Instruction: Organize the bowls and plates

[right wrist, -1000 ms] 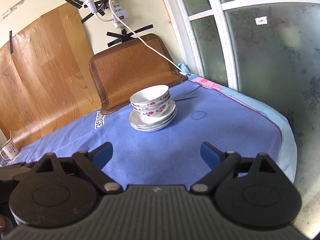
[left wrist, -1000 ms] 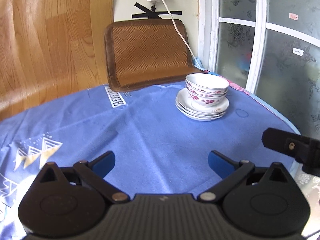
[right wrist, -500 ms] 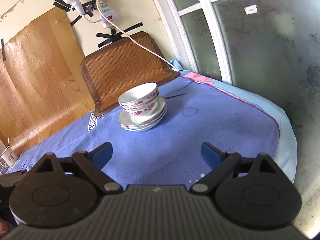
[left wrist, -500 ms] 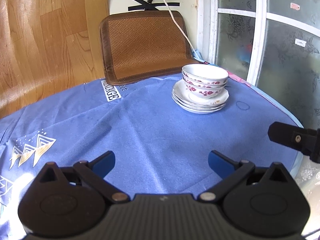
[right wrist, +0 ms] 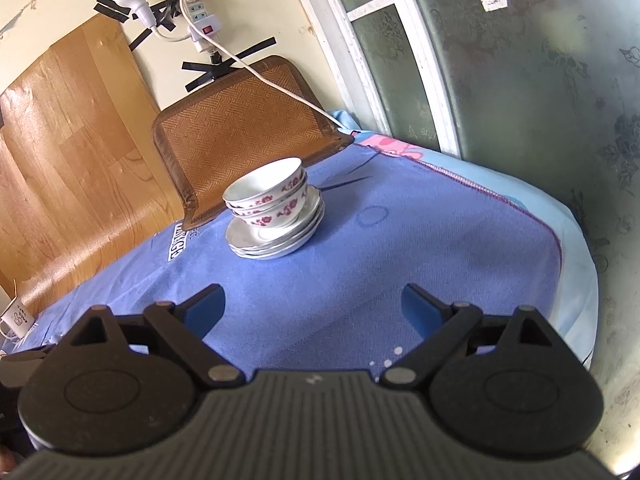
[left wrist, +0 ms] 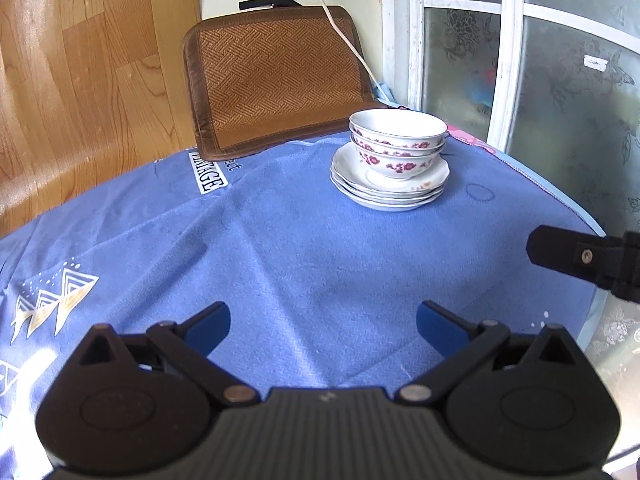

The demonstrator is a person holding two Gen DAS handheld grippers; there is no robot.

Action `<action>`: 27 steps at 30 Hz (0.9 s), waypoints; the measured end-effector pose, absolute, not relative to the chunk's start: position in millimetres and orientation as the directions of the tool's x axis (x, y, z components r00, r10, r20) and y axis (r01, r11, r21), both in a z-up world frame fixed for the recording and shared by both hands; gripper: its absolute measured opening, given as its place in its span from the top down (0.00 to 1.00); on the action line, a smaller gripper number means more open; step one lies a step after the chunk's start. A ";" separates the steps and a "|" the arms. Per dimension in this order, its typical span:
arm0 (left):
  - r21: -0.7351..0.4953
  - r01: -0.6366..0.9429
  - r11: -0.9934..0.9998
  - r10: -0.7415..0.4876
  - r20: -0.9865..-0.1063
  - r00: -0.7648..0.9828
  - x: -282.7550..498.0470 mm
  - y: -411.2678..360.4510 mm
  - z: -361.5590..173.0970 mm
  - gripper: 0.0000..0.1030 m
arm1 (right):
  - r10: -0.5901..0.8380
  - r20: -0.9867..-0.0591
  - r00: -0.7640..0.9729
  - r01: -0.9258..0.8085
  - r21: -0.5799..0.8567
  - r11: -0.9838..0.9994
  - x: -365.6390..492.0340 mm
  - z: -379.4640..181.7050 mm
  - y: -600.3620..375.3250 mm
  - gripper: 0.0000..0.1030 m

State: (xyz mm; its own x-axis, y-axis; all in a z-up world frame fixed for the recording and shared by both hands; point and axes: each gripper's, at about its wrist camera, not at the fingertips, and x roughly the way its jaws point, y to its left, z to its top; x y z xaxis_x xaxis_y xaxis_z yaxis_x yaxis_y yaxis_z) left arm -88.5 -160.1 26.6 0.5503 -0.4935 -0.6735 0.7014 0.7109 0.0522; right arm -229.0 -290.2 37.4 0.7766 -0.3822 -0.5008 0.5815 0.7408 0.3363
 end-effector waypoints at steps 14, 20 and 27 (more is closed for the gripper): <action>0.044 0.678 0.734 -0.482 -0.669 0.565 -85.2 -159.1 27.4 0.00 | -0.380 -0.506 0.774 0.585 0.342 0.736 -227.9 36.5 -292.1 0.06; 0.040 0.681 0.731 -0.483 -0.674 0.559 -85.8 -158.8 27.7 0.00 | -0.381 -0.503 0.776 0.583 0.341 0.737 -227.8 37.2 -291.9 0.06; 0.028 0.688 0.725 -0.486 -0.687 0.540 -85.8 -159.9 27.6 0.00 | -0.382 -0.502 0.776 0.583 0.338 0.739 -227.4 37.6 -291.5 0.06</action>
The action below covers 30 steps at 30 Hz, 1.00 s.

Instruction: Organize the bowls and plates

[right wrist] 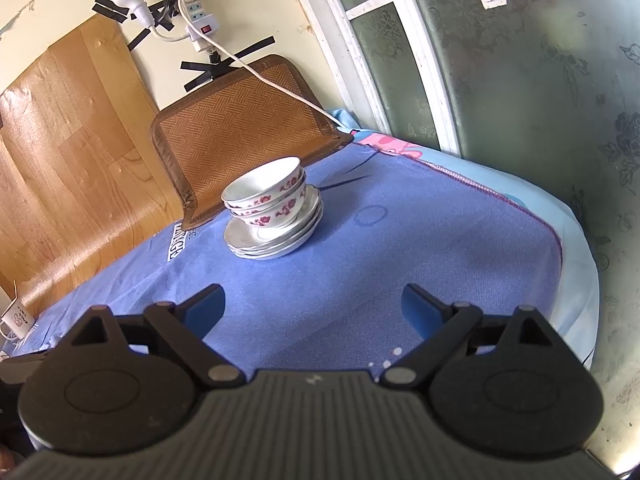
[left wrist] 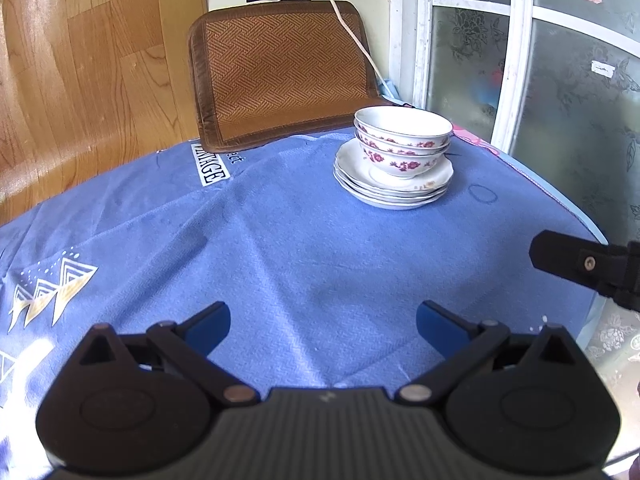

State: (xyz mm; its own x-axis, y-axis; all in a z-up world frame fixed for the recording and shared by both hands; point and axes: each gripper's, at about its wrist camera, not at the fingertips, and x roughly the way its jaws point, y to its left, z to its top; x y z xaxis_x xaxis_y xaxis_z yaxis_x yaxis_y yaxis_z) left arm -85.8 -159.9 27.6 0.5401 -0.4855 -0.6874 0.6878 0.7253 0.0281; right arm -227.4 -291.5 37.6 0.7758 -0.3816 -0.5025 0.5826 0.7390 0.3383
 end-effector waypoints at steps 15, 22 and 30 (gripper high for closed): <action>0.024 0.695 0.719 -0.484 -0.700 0.525 -87.5 -163.1 26.1 0.00 | -0.380 -0.504 0.776 0.582 0.340 0.739 -228.1 37.4 -293.6 0.06; 0.022 0.698 0.716 -0.484 -0.704 0.520 -88.1 -164.9 25.2 0.00 | -0.378 -0.505 0.776 0.582 0.342 0.737 -228.5 36.3 -294.7 0.06; 0.022 0.706 0.708 -0.487 -0.709 0.510 -90.3 -166.0 25.1 0.00 | -0.380 -0.506 0.774 0.584 0.342 0.736 -228.7 35.0 -296.1 0.06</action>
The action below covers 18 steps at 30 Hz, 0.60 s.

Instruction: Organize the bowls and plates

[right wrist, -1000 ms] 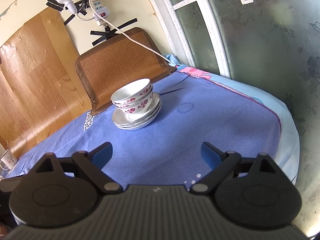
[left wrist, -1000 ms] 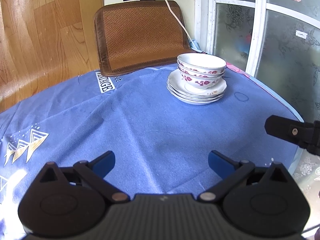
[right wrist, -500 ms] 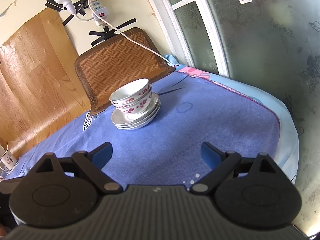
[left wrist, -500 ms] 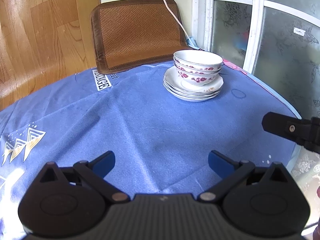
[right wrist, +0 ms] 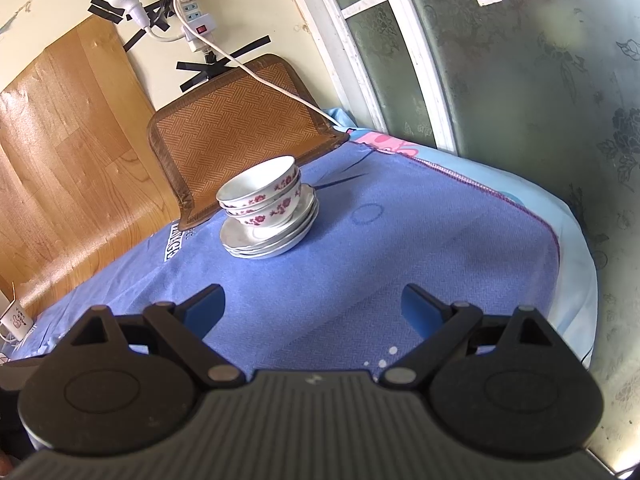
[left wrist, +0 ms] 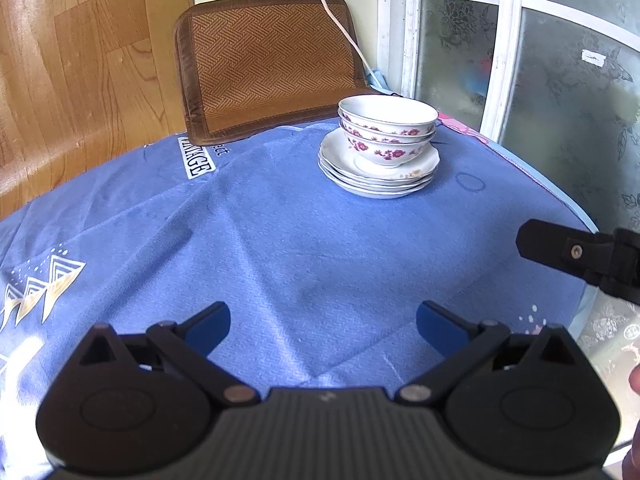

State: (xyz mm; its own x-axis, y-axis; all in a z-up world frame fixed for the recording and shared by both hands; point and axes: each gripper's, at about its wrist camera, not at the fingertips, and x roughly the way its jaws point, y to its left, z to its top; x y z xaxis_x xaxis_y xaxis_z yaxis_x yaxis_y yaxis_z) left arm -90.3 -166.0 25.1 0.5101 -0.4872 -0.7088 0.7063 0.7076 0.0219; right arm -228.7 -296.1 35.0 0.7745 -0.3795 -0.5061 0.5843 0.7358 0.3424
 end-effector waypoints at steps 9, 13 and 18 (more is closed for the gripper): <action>0.023 0.709 0.705 -0.486 -0.712 0.507 -91.4 -167.1 24.8 0.00 | -0.381 -0.506 0.774 0.586 0.344 0.733 -229.5 35.8 -295.3 0.06; 0.021 0.712 0.702 -0.486 -0.716 0.501 -92.8 -167.1 23.7 0.00 | -0.381 -0.507 0.773 0.588 0.345 0.732 -229.6 35.1 -295.7 0.06; 0.020 0.717 0.697 -0.487 -0.721 0.493 -94.1 -167.5 22.4 0.00 | -0.381 -0.508 0.772 0.588 0.346 0.731 -230.8 34.0 -295.4 0.06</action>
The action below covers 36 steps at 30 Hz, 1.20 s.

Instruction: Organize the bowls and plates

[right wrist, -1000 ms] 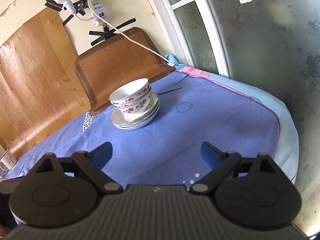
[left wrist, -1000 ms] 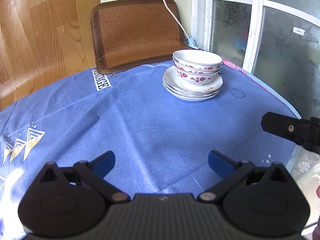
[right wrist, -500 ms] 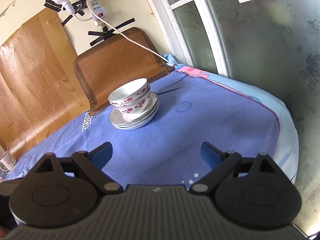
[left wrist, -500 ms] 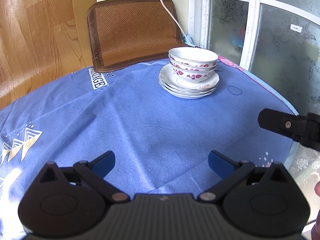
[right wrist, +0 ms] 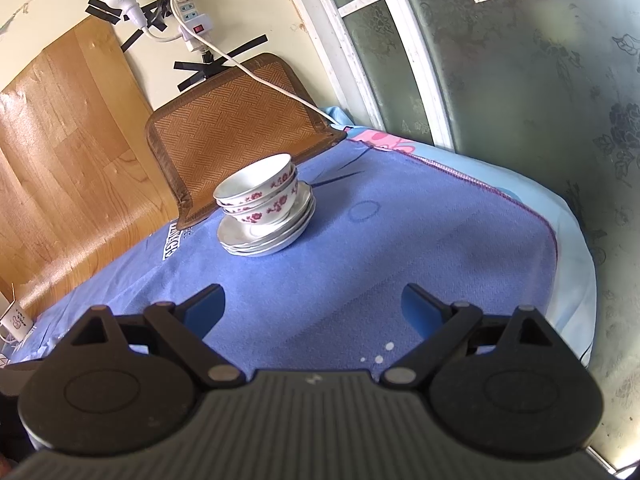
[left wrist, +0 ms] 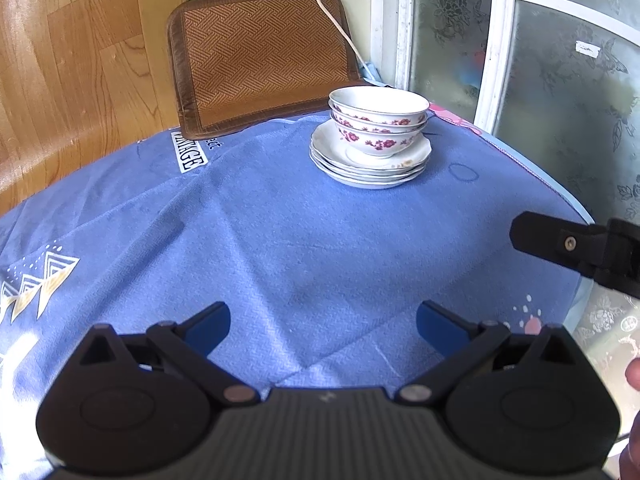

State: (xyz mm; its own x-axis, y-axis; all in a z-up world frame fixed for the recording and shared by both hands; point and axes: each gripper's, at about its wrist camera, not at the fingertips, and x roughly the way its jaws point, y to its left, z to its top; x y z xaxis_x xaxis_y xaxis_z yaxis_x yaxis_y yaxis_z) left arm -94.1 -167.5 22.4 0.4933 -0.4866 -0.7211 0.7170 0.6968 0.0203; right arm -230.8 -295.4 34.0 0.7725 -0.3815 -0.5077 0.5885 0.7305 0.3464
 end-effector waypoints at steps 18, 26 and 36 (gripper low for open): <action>0.005 0.727 0.686 -0.487 -0.739 0.465 -94.3 -168.8 19.7 0.00 | -0.380 -0.511 0.771 0.590 0.349 0.728 -232.9 32.8 -296.2 0.06; 0.006 0.728 0.685 -0.488 -0.739 0.465 -94.2 -169.0 20.1 0.00 | -0.378 -0.512 0.772 0.589 0.352 0.727 -233.2 32.3 -296.5 0.06; 0.002 0.731 0.683 -0.488 -0.743 0.458 -93.3 -171.3 19.6 0.00 | -0.378 -0.513 0.771 0.590 0.352 0.727 -232.9 32.1 -296.3 0.06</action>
